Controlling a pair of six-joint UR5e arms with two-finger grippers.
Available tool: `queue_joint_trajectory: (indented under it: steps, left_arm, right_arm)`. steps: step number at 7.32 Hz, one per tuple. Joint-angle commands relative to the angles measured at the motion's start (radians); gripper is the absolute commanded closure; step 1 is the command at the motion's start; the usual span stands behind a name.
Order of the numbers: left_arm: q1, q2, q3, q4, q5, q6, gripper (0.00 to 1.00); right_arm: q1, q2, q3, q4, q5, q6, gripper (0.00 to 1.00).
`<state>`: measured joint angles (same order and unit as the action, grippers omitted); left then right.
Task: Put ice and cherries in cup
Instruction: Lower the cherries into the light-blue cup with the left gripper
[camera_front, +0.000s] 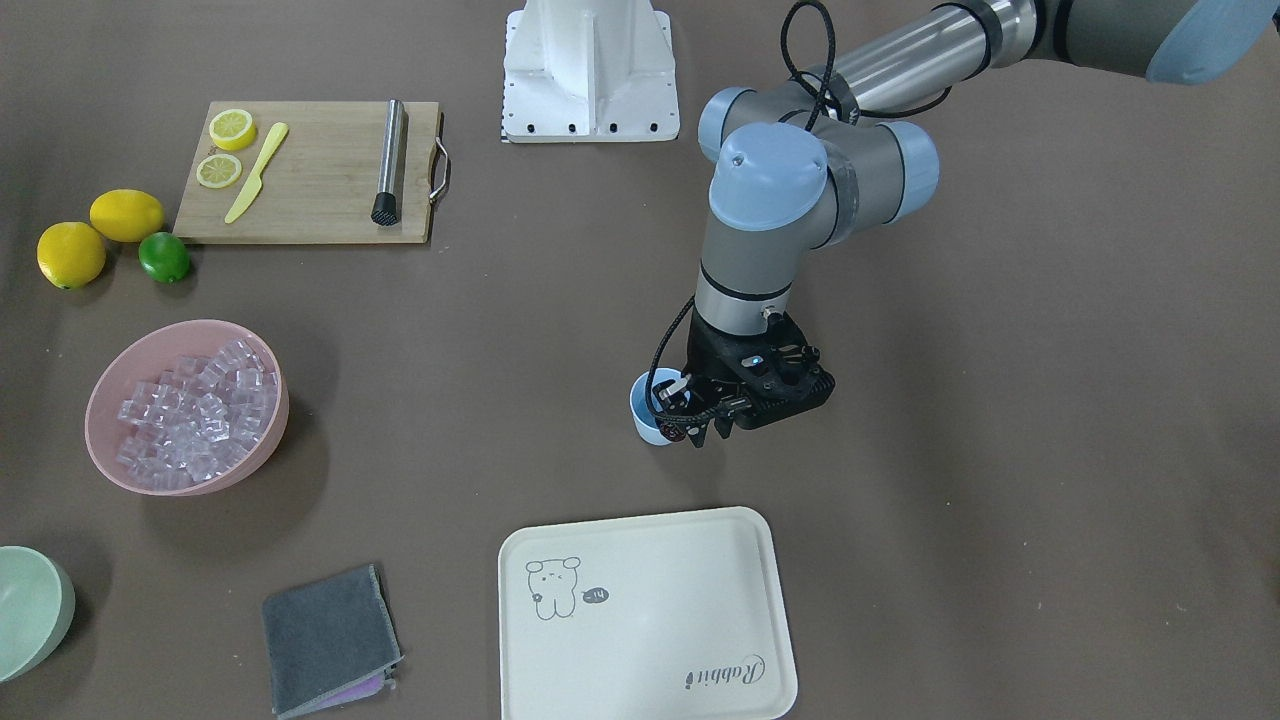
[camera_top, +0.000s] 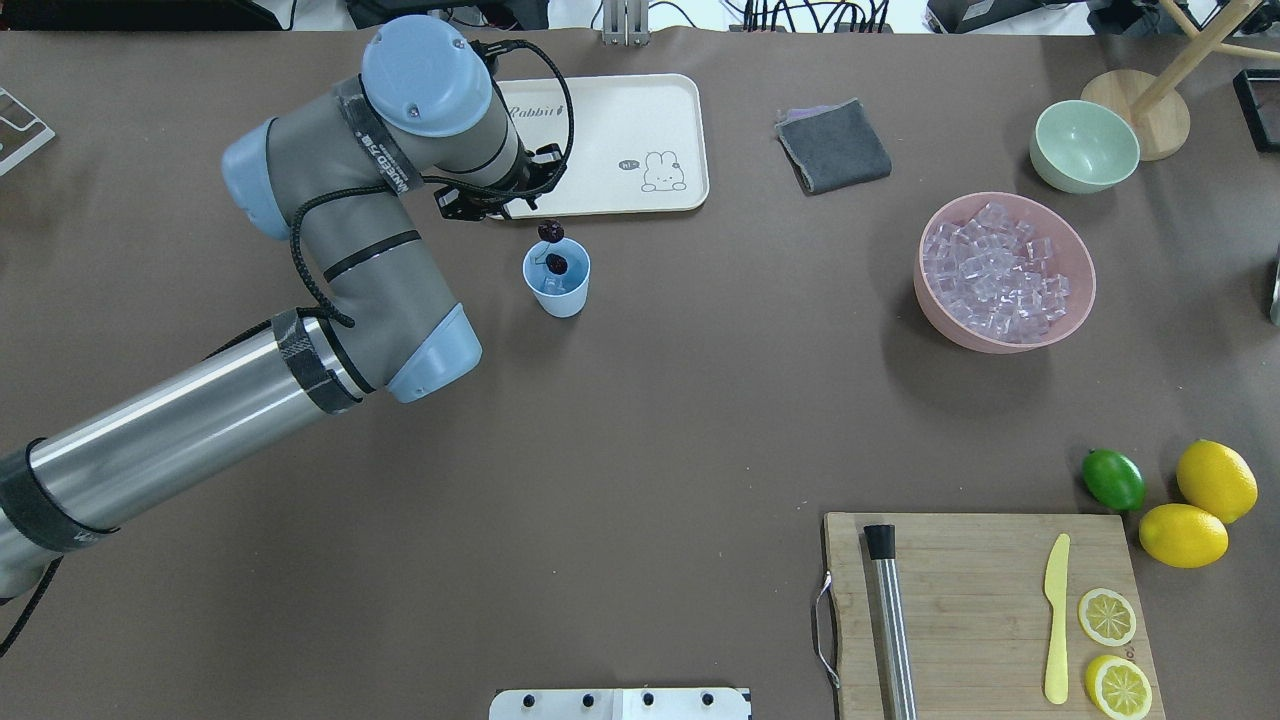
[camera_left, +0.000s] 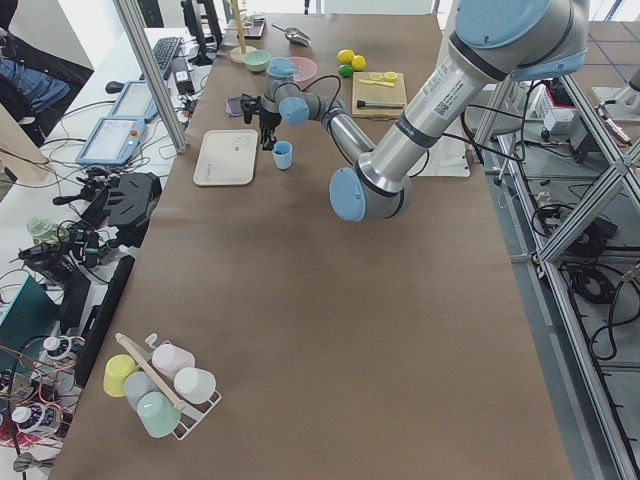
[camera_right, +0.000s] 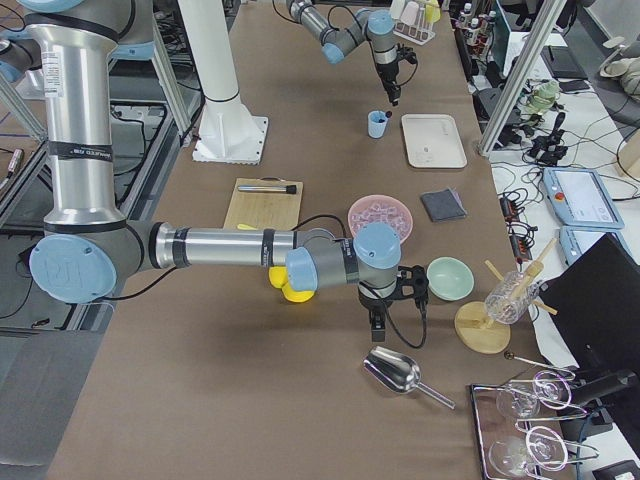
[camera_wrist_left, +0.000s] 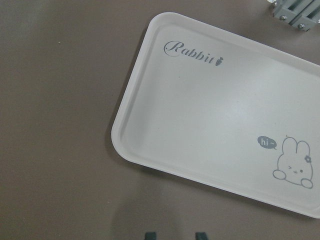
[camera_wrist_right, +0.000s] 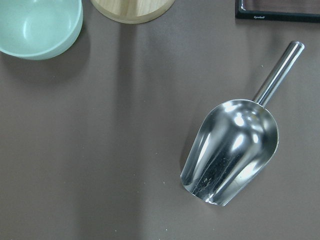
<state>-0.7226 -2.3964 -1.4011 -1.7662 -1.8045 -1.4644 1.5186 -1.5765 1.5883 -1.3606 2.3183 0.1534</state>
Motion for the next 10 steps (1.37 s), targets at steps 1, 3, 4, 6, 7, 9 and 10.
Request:
queue_joint_trajectory:
  steps: [1,3,4,6,7,9,10]
  left_arm:
    - [0.014,-0.024,0.084,-0.053,0.061,-0.014,0.62]
    - [0.018,-0.040,0.087,-0.065,0.063,-0.014,0.62]
    - [0.023,-0.041,0.086,-0.065,0.062,-0.013,0.62]
    - [0.023,-0.032,0.056,-0.062,0.056,-0.004,0.62]
    - [0.022,-0.029,0.051,-0.058,0.028,0.007,0.62]
    - [0.022,0.011,-0.011,-0.045,0.008,0.030,0.62]
    - [0.022,0.013,0.002,-0.047,0.014,0.026,0.62]
  right_arm:
    - [0.000,-0.002,0.004,0.000,0.001,0.000,0.00]
    - [0.000,-0.008,0.006,0.000,0.000,0.000,0.00]
    - [0.000,-0.007,-0.001,0.000,0.000,-0.002,0.00]
    - [0.000,-0.010,-0.001,0.000,0.000,-0.002,0.00]
    - [0.000,-0.010,-0.002,0.000,0.000,-0.002,0.00]
    - [0.000,-0.003,-0.004,-0.002,0.000,0.000,0.00]
    - [0.000,-0.002,-0.002,-0.002,0.001,0.000,0.00]
